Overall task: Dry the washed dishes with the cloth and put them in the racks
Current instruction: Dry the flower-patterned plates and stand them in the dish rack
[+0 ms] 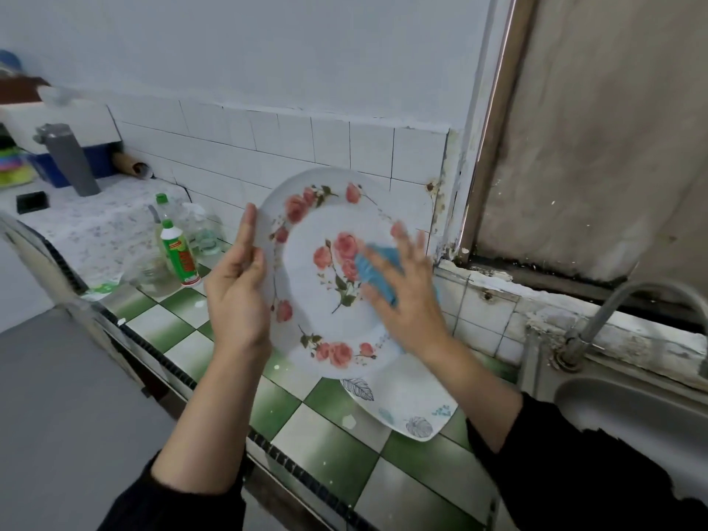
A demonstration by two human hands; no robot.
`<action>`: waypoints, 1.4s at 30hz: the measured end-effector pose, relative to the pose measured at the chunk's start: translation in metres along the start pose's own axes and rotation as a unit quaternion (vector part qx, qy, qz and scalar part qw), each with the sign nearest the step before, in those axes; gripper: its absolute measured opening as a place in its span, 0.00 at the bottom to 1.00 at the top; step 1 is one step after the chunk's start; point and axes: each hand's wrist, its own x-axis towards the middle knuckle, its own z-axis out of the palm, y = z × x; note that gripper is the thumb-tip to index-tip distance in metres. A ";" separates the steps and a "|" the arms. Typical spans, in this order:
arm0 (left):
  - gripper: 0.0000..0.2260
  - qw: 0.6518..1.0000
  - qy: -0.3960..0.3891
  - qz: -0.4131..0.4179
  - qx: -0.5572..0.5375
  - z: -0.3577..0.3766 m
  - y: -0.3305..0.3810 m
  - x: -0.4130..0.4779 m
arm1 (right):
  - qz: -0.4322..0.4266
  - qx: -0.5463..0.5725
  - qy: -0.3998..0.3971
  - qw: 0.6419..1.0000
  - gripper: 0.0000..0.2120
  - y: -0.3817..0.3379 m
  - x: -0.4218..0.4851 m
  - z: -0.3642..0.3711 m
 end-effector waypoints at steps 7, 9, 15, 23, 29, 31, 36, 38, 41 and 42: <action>0.25 0.992 -0.121 0.006 0.043 0.022 -0.004 -0.027 | 0.072 0.116 0.110 0.984 0.27 -0.040 0.044 -0.018; 0.25 0.992 -0.114 0.017 0.046 0.020 -0.001 -0.024 | -0.065 0.100 0.035 0.992 0.27 -0.058 0.018 -0.006; 0.23 0.996 -0.073 0.032 0.027 -0.006 0.018 -0.015 | -0.025 0.017 0.024 0.999 0.28 -0.007 -0.014 -0.003; 0.22 0.990 -0.127 0.027 0.051 0.012 0.016 -0.036 | -0.025 0.132 0.091 0.987 0.28 -0.078 0.022 -0.019; 0.19 0.995 -0.089 0.007 0.033 -0.014 0.024 -0.029 | -0.002 0.057 0.032 0.998 0.27 -0.046 -0.003 -0.005; 0.19 0.996 -0.088 0.006 0.034 -0.014 0.023 -0.035 | 0.103 0.112 0.073 0.986 0.27 -0.042 0.019 -0.013; 0.18 0.993 -0.090 0.035 0.067 -0.003 0.016 -0.038 | 0.030 0.192 0.096 0.976 0.27 -0.096 0.028 -0.009; 0.14 0.995 -0.070 0.035 0.058 -0.003 0.016 -0.035 | -0.035 0.180 0.059 0.981 0.26 -0.114 0.006 0.004; 0.13 0.998 -0.019 0.024 0.046 -0.013 0.015 -0.029 | -0.075 0.146 0.008 0.986 0.27 -0.125 -0.026 0.018; 0.13 0.998 -0.007 0.026 0.059 -0.016 0.015 -0.027 | -0.087 0.140 -0.009 0.986 0.27 -0.125 -0.034 0.020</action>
